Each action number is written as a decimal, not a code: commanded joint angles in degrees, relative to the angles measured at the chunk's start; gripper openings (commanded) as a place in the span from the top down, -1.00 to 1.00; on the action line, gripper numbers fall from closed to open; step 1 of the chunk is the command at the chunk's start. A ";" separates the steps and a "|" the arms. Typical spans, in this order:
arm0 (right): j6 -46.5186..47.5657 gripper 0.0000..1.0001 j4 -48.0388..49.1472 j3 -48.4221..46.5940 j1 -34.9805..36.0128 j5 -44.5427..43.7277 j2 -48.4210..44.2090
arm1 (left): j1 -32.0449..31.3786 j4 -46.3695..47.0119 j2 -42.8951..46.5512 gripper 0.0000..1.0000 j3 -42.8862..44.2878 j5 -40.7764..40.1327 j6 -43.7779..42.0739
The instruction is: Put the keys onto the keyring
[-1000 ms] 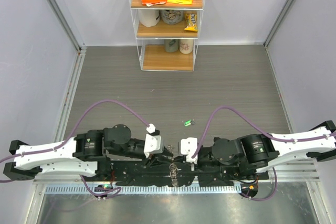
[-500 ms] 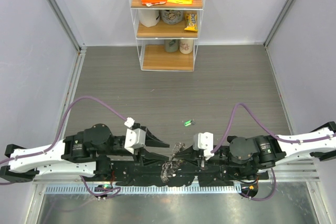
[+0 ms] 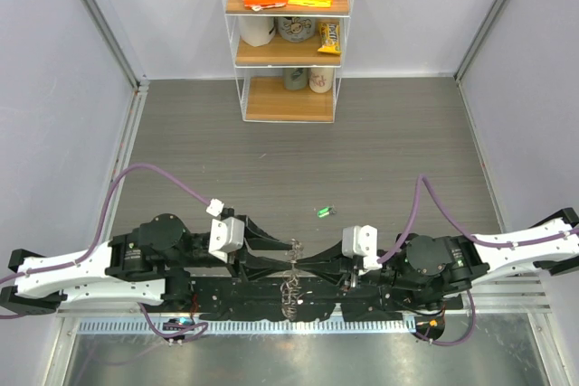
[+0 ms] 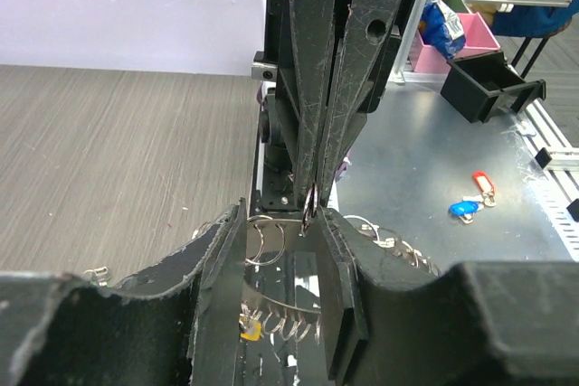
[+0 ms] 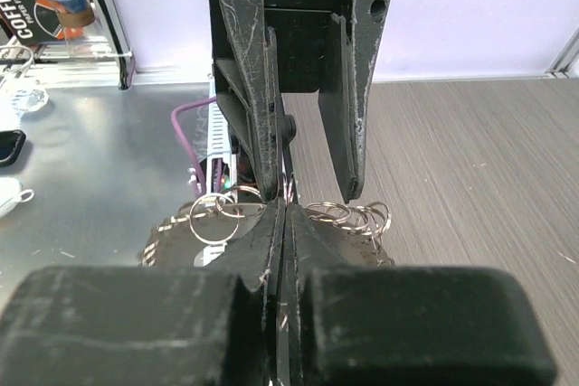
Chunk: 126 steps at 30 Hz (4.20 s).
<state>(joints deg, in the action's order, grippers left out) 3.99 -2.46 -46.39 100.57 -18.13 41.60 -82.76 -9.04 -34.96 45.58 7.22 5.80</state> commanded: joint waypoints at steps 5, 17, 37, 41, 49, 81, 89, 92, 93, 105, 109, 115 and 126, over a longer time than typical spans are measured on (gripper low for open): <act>3.30 0.89 13.00 0.16 1.20 -2.70 -0.73 | -0.21 3.06 1.03 0.24 -0.76 -0.02 0.52; 8.23 0.89 18.45 1.57 2.96 -3.31 0.23 | -0.21 3.76 2.09 0.36 -0.67 0.33 0.88; 10.16 0.89 19.77 2.53 3.05 -5.07 0.32 | -0.21 5.44 1.04 0.41 0.29 6.92 2.11; 10.51 0.89 19.77 2.80 3.05 -5.69 0.14 | -0.21 5.43 0.95 0.42 0.30 7.89 2.28; 10.07 0.89 19.42 3.41 3.14 -6.39 0.06 | -0.21 5.08 1.82 0.43 0.30 8.60 2.37; 11.04 0.89 19.69 3.41 3.05 -8.06 0.58 | -0.21 4.03 1.04 0.47 1.35 11.85 2.72; 11.13 0.89 20.04 3.76 3.14 -8.32 1.20 | -0.21 4.38 0.95 0.51 1.61 12.46 2.81; 11.22 0.89 20.12 3.85 3.14 -8.59 1.46 | -0.21 4.38 1.12 0.52 1.70 12.64 2.81; 11.30 0.89 20.04 3.94 3.14 -8.68 1.55 | -0.21 4.21 1.12 0.52 1.70 12.64 2.81; 11.13 0.89 19.07 3.94 3.05 -9.73 3.13 | -0.21 4.12 2.09 0.55 1.53 12.46 2.99; 10.95 0.89 18.98 3.94 3.05 -10.08 3.66 | -0.29 4.20 2.09 0.60 1.44 12.55 2.90; 11.48 0.89 18.98 3.85 3.05 -11.13 4.36 | -0.21 4.12 1.91 0.67 1.70 12.99 2.90; 11.13 0.89 17.49 2.80 3.14 -13.24 6.29 | -0.21 6.84 1.56 1.00 0.83 16.77 2.46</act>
<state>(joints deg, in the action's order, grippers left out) 13.61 15.00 -41.89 104.62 -24.43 45.91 -82.00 -9.98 -33.21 44.88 15.94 7.07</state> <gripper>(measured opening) 0.063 0.034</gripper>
